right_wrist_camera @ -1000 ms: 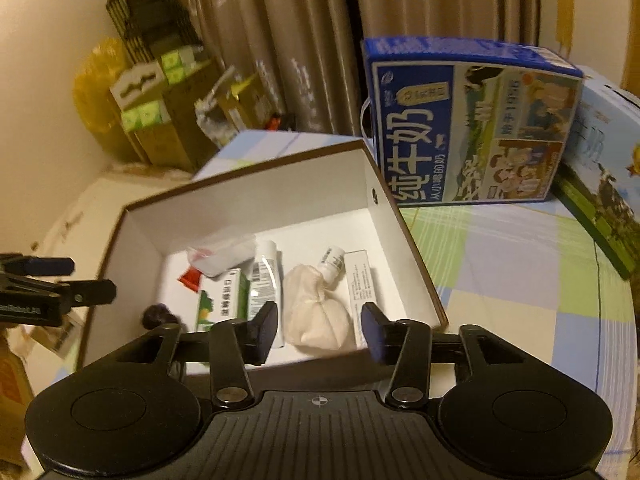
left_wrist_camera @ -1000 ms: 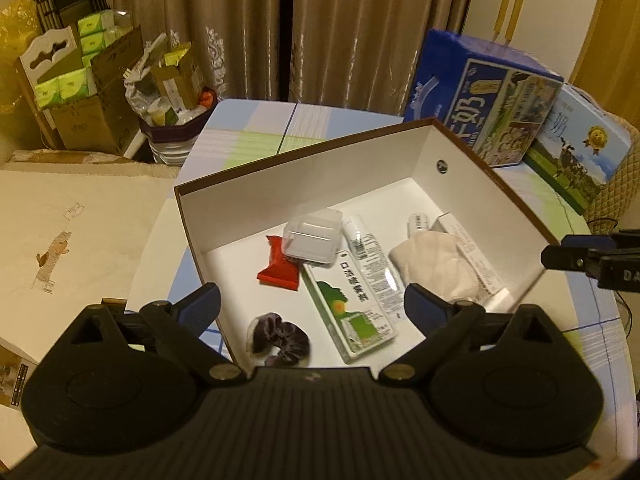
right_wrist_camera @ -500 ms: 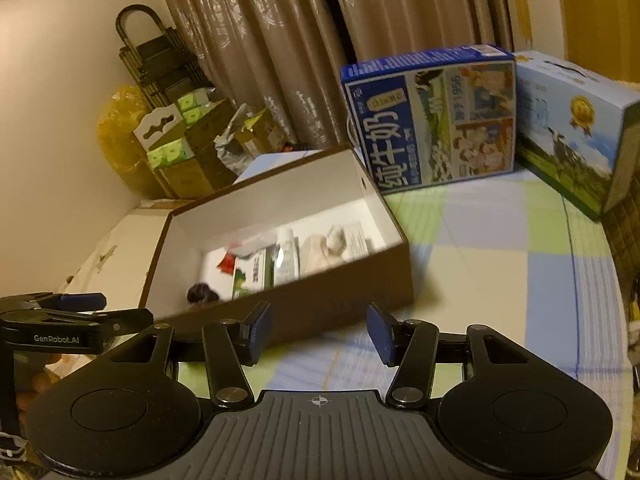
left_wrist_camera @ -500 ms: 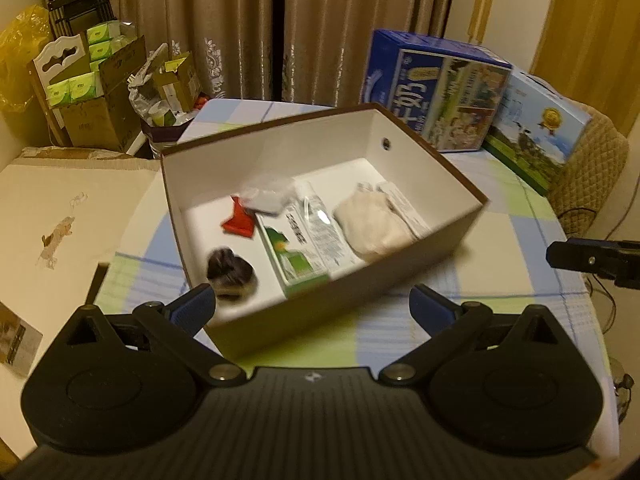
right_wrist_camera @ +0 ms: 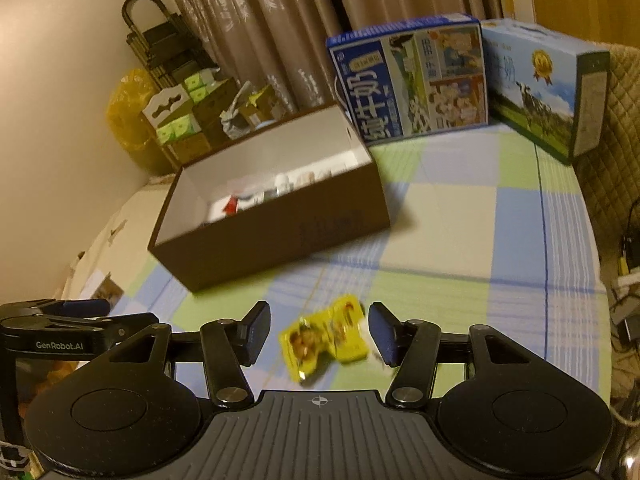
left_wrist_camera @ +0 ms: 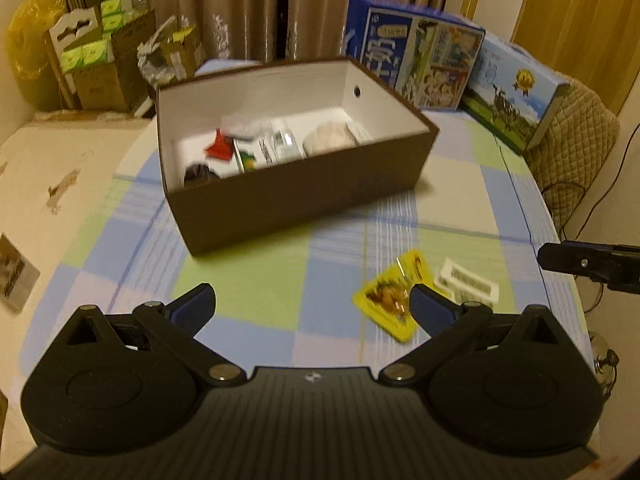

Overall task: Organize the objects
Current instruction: 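Move both tools back toward the yellow packet and white clip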

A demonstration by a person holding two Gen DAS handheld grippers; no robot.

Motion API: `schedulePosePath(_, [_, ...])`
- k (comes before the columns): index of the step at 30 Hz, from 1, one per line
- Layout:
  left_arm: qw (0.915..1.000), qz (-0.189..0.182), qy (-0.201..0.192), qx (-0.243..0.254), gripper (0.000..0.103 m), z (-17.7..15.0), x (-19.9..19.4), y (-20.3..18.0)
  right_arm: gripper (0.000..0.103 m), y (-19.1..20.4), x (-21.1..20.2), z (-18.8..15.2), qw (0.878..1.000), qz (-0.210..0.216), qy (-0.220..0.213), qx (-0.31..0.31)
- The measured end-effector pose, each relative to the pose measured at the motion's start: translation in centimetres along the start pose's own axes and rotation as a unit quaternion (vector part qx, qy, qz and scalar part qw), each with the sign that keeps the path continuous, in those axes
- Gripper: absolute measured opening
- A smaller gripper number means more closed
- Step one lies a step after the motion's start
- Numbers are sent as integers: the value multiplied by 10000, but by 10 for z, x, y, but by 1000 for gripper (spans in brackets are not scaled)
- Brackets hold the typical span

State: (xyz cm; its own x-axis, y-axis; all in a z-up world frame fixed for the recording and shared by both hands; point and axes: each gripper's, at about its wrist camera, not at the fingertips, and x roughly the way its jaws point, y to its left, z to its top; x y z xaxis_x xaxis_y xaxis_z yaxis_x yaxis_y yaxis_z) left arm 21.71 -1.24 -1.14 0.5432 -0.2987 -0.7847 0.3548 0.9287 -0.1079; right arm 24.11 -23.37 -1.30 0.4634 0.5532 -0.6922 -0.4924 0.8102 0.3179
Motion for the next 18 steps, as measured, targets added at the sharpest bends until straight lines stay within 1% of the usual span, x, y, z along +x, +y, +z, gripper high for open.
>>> schedulePosePath(5, [9998,33,172,-29,102,-27,-3,-13,52,-9,-8,-24,9998,9,175,115])
schedulePosePath(10, [9996,44,285,-69,102,-47,-4,-24,54,-17,-14,-43,9993,56,327,197])
schedulePosePath(12, [9994,35,320,-89,102,-52,-5,-28,56,-18,-16,-49,9991,39,376,188])
schedulePosePath(14, [9993,43,358,-86,102,-58,-5,-32,63,-20,-18,-55,9990,44,421,160])
schedulePosePath(18, [9989,53,462,-103,102,-66,-3,-40,70,-23,-21,-65,9987,51,496,126])
